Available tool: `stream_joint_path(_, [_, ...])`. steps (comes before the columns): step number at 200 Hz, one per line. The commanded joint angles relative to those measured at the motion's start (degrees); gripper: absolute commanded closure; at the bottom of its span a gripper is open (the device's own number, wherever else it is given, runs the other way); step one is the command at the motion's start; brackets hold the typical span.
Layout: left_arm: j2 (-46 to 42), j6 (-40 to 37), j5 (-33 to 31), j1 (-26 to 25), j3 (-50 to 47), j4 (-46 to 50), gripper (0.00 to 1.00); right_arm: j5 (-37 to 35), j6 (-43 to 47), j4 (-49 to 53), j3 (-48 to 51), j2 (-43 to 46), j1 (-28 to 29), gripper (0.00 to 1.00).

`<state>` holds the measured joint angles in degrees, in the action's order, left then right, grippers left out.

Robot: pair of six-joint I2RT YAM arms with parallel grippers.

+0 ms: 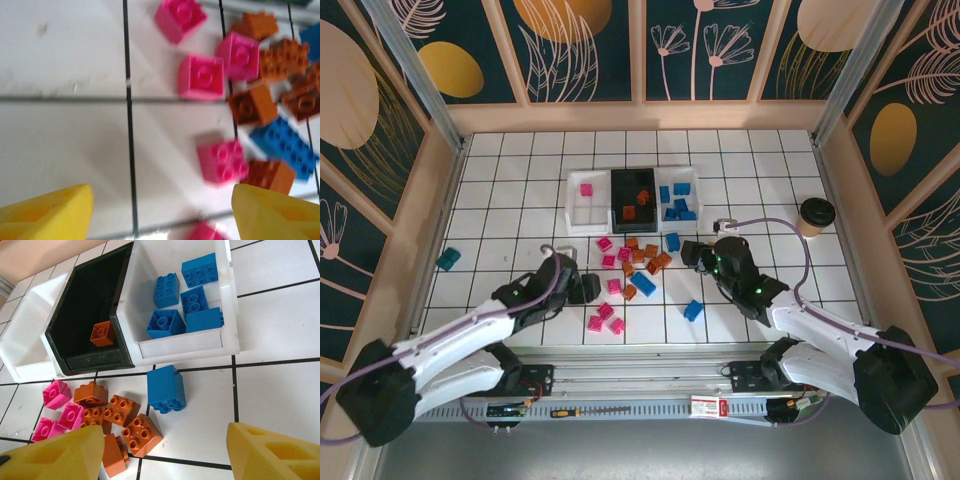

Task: Sort the legos into containers by color
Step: Pick up the lego from the middle-left of the table.

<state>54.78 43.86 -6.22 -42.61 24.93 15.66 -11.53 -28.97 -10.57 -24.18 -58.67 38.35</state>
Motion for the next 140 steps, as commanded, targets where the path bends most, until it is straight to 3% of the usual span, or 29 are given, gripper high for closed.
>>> stream_joint_path(1, [-6.5, 6.6, 1.6, -3.1, -1.3, 6.7, 0.29, -0.6, -0.9, -2.6, 0.6, -0.7, 0.2, 0.34])
stream_joint_path(26, [-7.8, 7.5, 1.7, -6.5, -1.2, 8.8, 0.35, -0.6, -1.1, -3.7, 0.5, -1.6, 0.2, 0.34])
stream_joint_path(70, [0.3, 9.4, -3.0, -14.7, 0.7, 9.5, 0.39, -1.0, -1.1, -3.5, 0.4, -2.3, 0.2, 0.34])
stream_joint_path(140, [6.4, 10.0, -4.8, -19.5, 1.1, 6.4, 0.39, -2.0, -0.5, -3.4, 1.2, -1.5, -0.6, 0.34])
